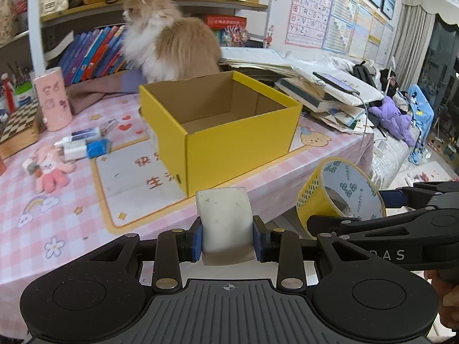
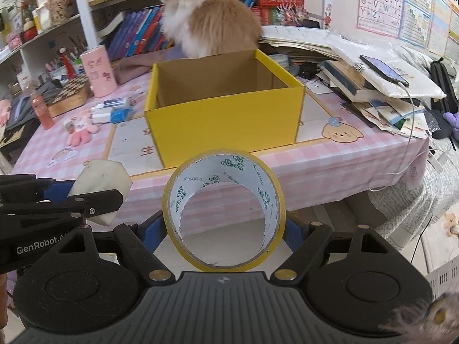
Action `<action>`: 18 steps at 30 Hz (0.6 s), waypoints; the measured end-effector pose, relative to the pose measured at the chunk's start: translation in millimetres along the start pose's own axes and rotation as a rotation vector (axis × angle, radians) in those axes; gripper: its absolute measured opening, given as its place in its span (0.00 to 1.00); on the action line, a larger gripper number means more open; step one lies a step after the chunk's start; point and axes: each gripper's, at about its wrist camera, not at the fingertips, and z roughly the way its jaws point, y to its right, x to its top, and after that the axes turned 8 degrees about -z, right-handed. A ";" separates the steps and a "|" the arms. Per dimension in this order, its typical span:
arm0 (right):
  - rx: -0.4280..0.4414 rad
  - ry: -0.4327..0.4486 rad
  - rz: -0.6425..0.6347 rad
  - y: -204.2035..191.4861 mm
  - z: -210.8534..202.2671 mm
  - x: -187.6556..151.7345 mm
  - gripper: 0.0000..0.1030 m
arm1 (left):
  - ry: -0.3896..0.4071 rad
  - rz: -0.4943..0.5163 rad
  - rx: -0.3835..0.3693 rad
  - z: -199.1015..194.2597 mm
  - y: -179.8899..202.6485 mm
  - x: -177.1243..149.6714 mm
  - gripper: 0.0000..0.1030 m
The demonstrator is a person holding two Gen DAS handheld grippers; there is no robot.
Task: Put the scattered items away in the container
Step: 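Carry the tape roll and soap bar toward the yellow box with both tools, then lower the tape roll into the box with the right tool while the left lowers the soap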
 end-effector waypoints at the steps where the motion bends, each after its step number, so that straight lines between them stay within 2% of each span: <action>1: -0.002 0.000 0.002 3.6 1.8 1.0 0.78 | 0.000 0.006 -0.002 3.1 2.4 1.8 0.31; 8: 0.006 0.008 0.004 26.3 17.6 19.5 0.78 | 0.024 0.020 0.004 20.9 15.3 21.4 0.31; 18: 0.036 0.083 -0.040 53.8 40.7 68.8 0.78 | 0.109 0.012 0.045 39.8 22.8 63.6 0.31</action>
